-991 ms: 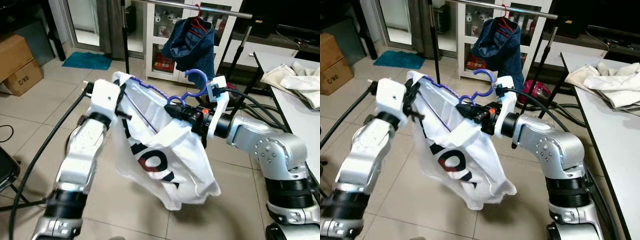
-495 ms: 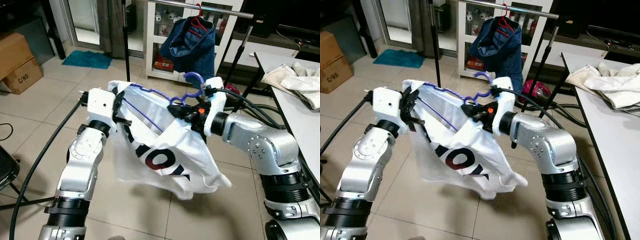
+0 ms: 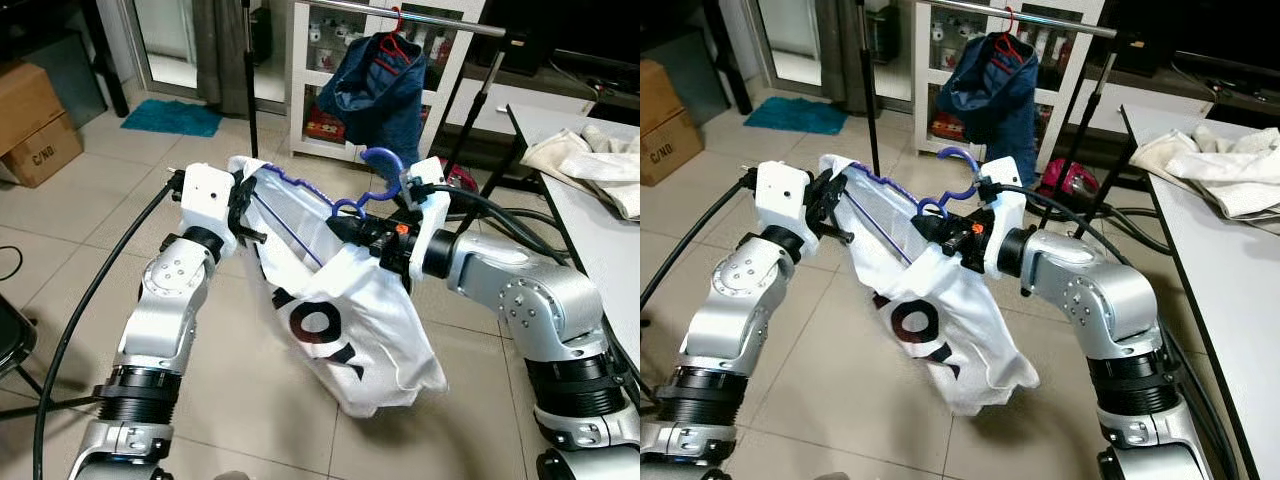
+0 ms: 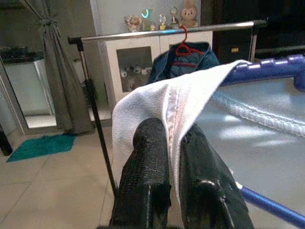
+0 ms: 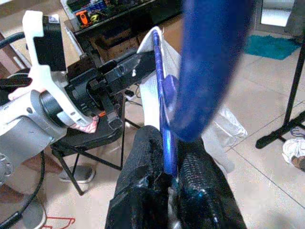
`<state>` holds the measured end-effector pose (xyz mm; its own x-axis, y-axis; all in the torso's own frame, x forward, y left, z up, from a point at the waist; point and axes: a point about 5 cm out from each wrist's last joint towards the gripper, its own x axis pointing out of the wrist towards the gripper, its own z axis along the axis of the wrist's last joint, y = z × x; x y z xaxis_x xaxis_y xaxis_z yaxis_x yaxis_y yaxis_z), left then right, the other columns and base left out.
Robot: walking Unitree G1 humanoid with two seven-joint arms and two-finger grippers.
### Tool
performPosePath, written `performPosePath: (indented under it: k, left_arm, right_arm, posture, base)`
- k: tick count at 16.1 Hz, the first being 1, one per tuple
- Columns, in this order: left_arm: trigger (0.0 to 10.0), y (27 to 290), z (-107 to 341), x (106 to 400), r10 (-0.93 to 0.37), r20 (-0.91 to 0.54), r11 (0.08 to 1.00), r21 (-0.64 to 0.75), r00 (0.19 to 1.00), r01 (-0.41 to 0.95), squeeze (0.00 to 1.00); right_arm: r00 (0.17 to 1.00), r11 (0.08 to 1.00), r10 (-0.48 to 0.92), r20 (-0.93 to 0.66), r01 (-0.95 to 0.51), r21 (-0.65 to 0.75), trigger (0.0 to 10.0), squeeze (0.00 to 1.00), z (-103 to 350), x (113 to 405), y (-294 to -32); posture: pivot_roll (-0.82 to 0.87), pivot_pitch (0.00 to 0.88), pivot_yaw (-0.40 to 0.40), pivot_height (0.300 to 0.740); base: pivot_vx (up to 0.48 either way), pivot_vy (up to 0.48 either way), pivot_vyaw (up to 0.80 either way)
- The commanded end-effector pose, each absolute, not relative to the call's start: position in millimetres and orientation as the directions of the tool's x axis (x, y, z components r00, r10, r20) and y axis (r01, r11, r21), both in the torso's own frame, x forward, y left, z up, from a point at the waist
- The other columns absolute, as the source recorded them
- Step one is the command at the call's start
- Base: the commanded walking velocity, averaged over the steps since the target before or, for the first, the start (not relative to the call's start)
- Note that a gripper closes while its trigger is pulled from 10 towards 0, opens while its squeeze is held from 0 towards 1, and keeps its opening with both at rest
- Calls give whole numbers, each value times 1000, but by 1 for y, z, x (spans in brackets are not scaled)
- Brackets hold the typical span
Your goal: Hang hanger
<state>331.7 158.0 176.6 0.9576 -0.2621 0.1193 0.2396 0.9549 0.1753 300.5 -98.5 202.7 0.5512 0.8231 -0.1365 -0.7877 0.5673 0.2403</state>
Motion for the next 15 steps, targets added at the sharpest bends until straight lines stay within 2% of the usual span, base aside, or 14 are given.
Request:
performPosePath:
  k: [1, 2, 3, 7, 8, 9, 15]
  left_arm:
    - [10000, 151, 182, 330, -276, 154, 952, 177, 949, 249, 1000]
    - [10000, 145, 181, 328, -293, 162, 947, 184, 942, 262, 1000]
    - [10000, 141, 179, 327, -297, 158, 945, 189, 942, 267, 0]
    - [10000, 140, 175, 326, -282, 154, 949, 190, 947, 251, 0]
    - [2863, 142, 177, 327, -276, 165, 951, 188, 947, 245, 0]
    - [0, 144, 179, 327, -273, 175, 952, 189, 946, 240, 0]
    - [0, 143, 184, 321, -263, 237, 951, 230, 935, 209, 0]
  right_arm:
    - [564, 568, 821, -90, -792, 225, 10000, 0, 213, 300, -103]
    - [562, 566, 822, -88, -792, 228, 10000, 0, 213, 299, -103]
    - [561, 565, 823, -87, -792, 231, 10000, 0, 213, 299, -103]
    - [553, 556, 829, -83, -797, 237, 10000, 0, 214, 299, -103]
    - [552, 554, 830, -83, -798, 238, 10000, 0, 214, 299, -103]
    - [550, 552, 831, -83, -799, 238, 10000, 0, 214, 299, -103]
    - [574, 581, 812, -107, -777, 243, 10000, 0, 212, 302, -103]
  posture:
    - [29, 0, -70, 740]
    - [29, 0, -70, 740]
    - [29, 0, -70, 740]
    - [27, 0, -75, 740]
    - [27, 0, -75, 740]
    - [27, 0, -75, 740]
    - [30, 0, -75, 740]
  base:
    - [0, 0, 0]
    - [0, 0, 0]
    - [0, 0, 0]
    - [0, 0, 0]
    - [0, 0, 0]
    - [0, 0, 0]
    - [0, 0, 0]
